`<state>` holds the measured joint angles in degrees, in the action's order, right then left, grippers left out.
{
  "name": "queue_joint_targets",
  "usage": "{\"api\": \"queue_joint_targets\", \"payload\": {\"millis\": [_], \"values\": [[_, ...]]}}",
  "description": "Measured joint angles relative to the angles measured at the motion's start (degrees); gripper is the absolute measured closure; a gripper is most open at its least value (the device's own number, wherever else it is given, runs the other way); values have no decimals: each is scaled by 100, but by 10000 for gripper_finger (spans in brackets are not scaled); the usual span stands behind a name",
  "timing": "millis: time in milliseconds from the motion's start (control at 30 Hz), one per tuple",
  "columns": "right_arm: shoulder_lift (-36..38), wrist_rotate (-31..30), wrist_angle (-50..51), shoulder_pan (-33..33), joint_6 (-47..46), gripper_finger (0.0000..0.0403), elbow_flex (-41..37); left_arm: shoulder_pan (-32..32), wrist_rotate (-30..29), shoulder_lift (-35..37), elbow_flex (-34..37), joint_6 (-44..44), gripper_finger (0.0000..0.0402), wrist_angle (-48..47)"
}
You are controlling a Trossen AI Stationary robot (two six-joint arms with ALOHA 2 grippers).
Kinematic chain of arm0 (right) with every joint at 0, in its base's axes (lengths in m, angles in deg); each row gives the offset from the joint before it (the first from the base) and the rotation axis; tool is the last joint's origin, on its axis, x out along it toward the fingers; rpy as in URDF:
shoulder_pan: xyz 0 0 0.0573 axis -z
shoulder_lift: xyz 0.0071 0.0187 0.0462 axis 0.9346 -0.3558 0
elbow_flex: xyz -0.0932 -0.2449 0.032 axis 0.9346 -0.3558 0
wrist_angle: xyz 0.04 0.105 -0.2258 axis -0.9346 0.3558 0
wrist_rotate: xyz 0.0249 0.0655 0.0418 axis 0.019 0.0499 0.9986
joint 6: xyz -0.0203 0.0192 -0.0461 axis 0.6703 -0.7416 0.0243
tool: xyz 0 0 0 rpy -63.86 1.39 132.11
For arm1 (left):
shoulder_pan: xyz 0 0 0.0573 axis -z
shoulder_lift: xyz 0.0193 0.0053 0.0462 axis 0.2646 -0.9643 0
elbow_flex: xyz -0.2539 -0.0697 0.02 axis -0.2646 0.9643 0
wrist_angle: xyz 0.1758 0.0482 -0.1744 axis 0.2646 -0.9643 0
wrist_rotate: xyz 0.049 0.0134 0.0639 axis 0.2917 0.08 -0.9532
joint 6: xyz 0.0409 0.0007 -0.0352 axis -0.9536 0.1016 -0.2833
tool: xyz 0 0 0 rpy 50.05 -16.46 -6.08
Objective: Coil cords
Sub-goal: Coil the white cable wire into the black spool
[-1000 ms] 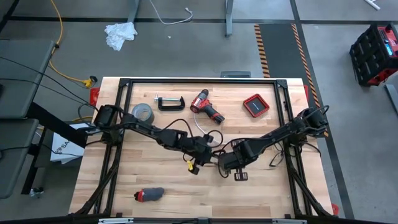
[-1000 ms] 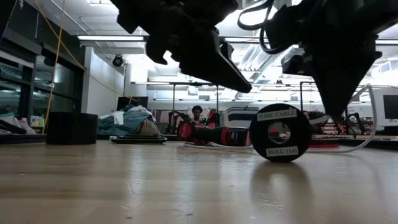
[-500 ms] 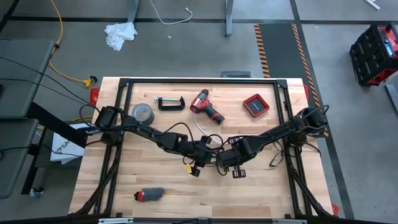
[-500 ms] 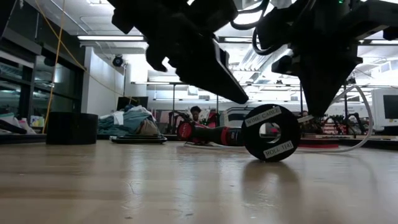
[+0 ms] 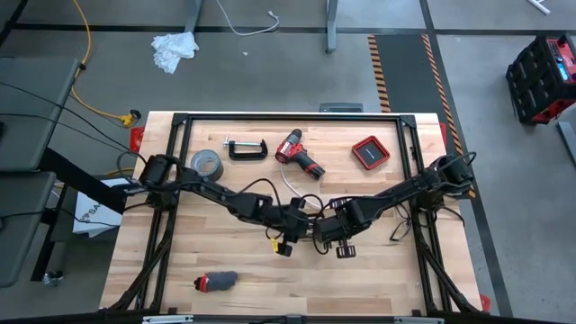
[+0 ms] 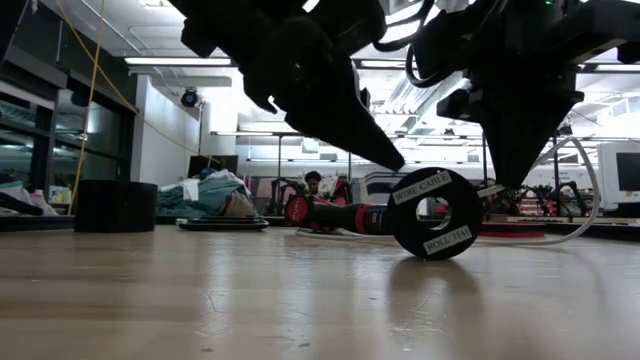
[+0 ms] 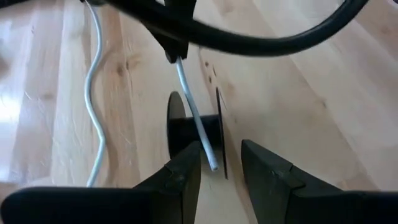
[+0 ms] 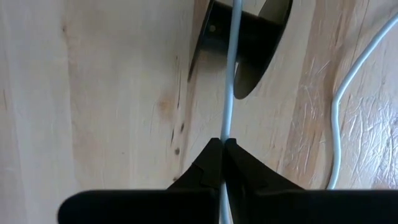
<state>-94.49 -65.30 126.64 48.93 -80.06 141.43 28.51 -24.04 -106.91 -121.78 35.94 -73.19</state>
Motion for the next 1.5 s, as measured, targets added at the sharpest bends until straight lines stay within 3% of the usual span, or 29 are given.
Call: {"api": "queue_joint_targets", "payload": {"millis": [367, 1500], "values": [[0, 4, -6, 0, -84, 403, 0, 13, -21, -98, 0, 624, 293, 138], [2, 31, -180, -2, -210, 403, 4, 141, -509, -397, 4, 798, 293, 61]]}}
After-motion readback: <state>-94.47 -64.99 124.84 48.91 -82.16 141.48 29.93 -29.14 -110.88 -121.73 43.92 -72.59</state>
